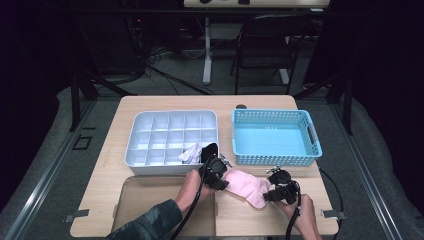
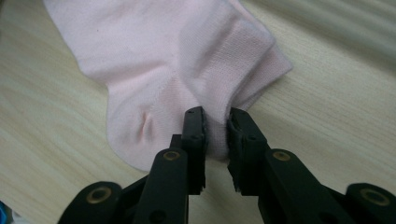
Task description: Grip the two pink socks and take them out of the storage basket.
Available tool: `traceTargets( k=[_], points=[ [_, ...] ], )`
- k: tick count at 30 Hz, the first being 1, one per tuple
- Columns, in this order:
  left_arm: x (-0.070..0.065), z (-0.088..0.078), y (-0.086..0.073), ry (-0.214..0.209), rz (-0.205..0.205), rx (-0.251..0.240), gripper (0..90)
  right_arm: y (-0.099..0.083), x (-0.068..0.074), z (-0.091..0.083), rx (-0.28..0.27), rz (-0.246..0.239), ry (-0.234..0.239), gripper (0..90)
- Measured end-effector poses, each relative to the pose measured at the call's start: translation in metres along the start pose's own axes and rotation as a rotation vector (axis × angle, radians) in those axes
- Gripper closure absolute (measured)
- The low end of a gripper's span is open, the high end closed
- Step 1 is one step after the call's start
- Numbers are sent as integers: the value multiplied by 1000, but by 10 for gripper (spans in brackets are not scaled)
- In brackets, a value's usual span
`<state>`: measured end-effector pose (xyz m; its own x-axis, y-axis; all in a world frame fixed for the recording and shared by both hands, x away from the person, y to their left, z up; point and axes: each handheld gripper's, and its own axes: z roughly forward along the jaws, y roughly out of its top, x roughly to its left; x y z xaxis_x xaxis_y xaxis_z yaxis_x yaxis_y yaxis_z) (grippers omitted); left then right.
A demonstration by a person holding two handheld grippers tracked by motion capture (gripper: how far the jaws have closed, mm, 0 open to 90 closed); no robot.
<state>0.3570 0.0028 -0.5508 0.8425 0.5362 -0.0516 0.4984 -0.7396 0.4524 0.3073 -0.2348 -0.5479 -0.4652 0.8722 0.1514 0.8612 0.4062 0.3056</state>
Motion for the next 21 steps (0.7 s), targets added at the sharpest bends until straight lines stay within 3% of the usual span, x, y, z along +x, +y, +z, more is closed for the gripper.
traceTargets(
  k=[1,3,5,6,10,11,16,18,21],
  points=[
    [0,0,0,-3,-2,0,626,0,-1,0,1,-7,-13,787],
    [0,2,0,-3,5,1,652,1,-3,0,-1,-24,15,791],
    [-1,3,-1,-11,6,-6,694,1,-5,-1,-7,-21,9,792],
    [-1,3,-1,-7,13,-7,717,1,-7,-1,4,-44,-13,791],
    [-2,4,-1,-15,21,-20,826,1,-11,-3,0,-34,-19,776],
    [-3,4,-1,-15,23,-23,850,0,-11,-2,-23,-16,-1,767],
    [-1,3,-6,-36,4,-40,883,-3,-16,-3,-52,28,-16,678],
    [-1,2,-9,-47,-2,-41,882,-4,-17,-2,-73,47,1,680],
    [-2,-1,-14,-65,-11,-43,882,-4,-17,-1,-76,34,4,729]
  ],
)
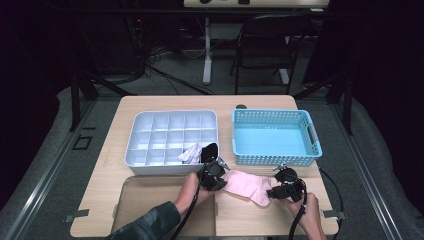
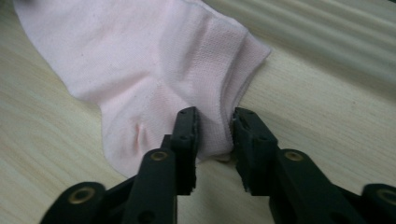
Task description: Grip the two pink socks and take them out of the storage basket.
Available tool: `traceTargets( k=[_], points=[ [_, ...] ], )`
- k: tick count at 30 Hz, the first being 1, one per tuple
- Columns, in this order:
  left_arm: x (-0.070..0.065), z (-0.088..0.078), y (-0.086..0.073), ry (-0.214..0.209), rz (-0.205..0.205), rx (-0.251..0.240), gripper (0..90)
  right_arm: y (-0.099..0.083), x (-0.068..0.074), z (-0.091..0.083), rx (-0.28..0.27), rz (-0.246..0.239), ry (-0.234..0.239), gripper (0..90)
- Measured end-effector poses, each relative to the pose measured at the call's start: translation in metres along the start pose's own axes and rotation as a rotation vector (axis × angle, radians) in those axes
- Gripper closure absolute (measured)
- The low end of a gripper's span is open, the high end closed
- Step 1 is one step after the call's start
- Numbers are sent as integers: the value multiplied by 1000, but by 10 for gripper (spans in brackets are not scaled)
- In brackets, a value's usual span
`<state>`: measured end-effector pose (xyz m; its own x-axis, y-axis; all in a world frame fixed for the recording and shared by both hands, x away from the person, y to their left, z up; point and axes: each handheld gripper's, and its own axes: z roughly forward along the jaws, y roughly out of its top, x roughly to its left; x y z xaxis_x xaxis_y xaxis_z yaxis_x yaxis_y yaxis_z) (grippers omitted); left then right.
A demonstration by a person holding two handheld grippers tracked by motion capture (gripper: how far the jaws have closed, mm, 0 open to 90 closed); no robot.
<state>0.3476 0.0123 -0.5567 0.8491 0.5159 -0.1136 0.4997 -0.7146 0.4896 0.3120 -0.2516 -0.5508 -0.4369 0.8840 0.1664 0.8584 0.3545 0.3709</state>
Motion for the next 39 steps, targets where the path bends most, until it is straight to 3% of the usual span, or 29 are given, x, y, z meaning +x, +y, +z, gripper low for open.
traceTargets(
  k=[4,7,10,12,14,18,26,33,39],
  points=[
    [-4,-6,-6,-19,-2,3,864,4,1,2,7,-58,-3,742],
    [-5,-11,-6,-8,-7,-9,736,7,0,3,-8,-73,-5,703],
    [-2,-12,-2,21,-24,-35,618,7,-2,-2,-22,-27,-9,655],
    [1,-10,0,25,-32,-35,588,3,0,-5,-51,18,2,631],
    [2,-5,2,17,-36,-17,560,0,1,-4,-42,46,25,619],
    [1,-1,3,11,-42,-4,591,1,2,1,-18,42,2,636],
    [3,0,-4,-16,-38,-4,766,2,5,4,-36,23,-15,747],
    [0,-5,-14,-71,-58,-18,820,3,4,7,-75,48,38,799],
    [-3,-8,-20,-99,-73,-35,820,5,0,7,-61,35,57,807]
  ],
)
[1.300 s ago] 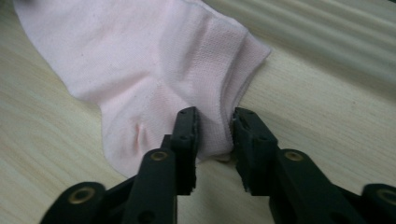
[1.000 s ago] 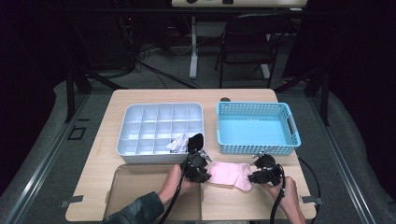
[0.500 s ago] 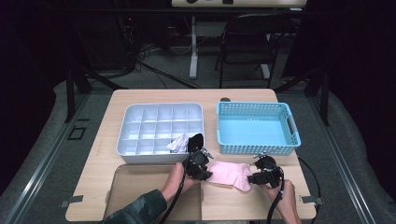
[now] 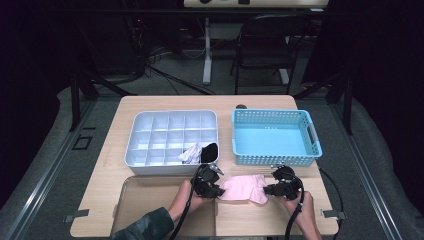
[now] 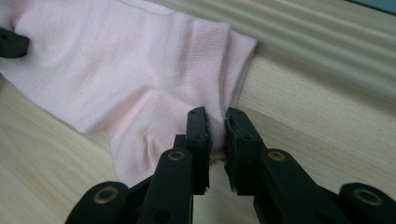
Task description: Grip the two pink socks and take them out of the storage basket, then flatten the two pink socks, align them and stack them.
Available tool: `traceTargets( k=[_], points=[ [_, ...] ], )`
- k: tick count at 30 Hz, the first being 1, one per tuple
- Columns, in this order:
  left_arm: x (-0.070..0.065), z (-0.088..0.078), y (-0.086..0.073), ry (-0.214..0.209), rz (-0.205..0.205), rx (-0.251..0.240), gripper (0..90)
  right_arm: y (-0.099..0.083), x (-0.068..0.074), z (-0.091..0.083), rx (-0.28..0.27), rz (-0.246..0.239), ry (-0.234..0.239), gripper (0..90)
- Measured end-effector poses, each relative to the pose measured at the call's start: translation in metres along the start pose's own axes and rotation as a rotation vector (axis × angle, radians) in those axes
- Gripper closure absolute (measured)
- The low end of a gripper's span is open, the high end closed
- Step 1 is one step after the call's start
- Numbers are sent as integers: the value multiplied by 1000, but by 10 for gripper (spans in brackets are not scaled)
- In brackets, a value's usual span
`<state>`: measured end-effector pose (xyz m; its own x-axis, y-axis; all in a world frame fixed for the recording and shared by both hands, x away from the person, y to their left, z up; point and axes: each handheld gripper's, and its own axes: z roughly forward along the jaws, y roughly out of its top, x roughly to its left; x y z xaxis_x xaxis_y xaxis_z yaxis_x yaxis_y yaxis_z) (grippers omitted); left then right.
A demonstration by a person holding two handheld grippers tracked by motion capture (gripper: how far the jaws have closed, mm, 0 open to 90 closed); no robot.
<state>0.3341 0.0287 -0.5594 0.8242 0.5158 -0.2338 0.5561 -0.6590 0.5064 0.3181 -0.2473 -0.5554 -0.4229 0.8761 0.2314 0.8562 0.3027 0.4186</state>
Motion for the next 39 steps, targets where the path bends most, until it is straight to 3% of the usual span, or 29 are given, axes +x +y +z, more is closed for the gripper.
traceTargets(
  k=[14,25,32,39],
  points=[
    [5,2,-1,-23,-20,-8,818,-1,-4,-4,-16,35,37,812],
    [6,3,0,-23,-25,-20,816,-2,-5,-18,-85,51,81,814],
    [6,3,0,-27,-26,-22,815,1,8,-25,-137,40,111,815],
    [6,3,0,-26,-27,-24,815,5,21,-29,-139,-10,140,815]
  ],
)
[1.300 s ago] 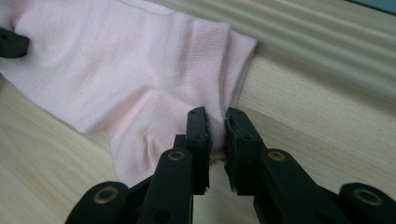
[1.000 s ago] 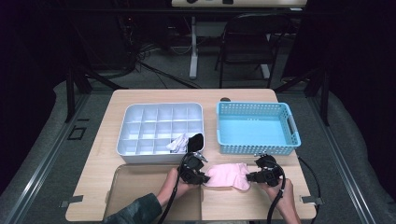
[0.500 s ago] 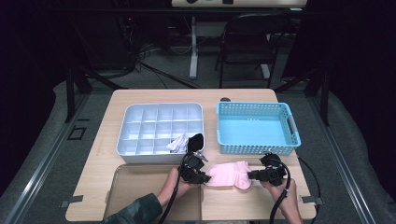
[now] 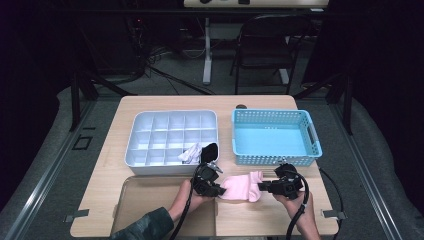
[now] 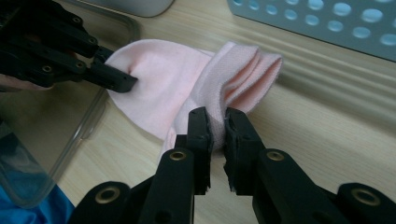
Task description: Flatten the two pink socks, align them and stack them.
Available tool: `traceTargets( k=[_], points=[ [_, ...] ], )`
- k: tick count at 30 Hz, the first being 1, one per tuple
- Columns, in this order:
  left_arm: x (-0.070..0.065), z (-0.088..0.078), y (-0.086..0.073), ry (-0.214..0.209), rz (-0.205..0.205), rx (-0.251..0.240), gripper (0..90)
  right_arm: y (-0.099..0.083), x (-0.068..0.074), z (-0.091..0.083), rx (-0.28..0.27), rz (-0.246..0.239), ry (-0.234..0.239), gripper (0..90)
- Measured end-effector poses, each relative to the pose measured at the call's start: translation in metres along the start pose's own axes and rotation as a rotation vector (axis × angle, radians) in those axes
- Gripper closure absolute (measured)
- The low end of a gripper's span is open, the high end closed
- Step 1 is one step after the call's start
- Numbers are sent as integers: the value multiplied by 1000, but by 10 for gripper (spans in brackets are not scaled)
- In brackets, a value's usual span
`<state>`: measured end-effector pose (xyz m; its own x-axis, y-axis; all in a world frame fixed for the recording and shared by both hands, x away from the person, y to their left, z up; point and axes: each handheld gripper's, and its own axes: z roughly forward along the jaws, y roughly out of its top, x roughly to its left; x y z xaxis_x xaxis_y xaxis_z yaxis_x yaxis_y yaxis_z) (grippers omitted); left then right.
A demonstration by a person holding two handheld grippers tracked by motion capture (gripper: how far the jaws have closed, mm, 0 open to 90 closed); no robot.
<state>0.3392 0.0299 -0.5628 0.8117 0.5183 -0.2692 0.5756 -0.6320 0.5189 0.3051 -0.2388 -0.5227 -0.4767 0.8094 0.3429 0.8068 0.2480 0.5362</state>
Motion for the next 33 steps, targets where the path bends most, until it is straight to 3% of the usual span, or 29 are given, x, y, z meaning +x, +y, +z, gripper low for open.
traceTargets(
  k=[14,33],
  points=[
    [0,1,0,0,0,4,815,10,22,9,-2,-74,32,816],
    [-1,1,-1,-9,-4,3,813,30,42,34,52,-136,18,816]
  ],
)
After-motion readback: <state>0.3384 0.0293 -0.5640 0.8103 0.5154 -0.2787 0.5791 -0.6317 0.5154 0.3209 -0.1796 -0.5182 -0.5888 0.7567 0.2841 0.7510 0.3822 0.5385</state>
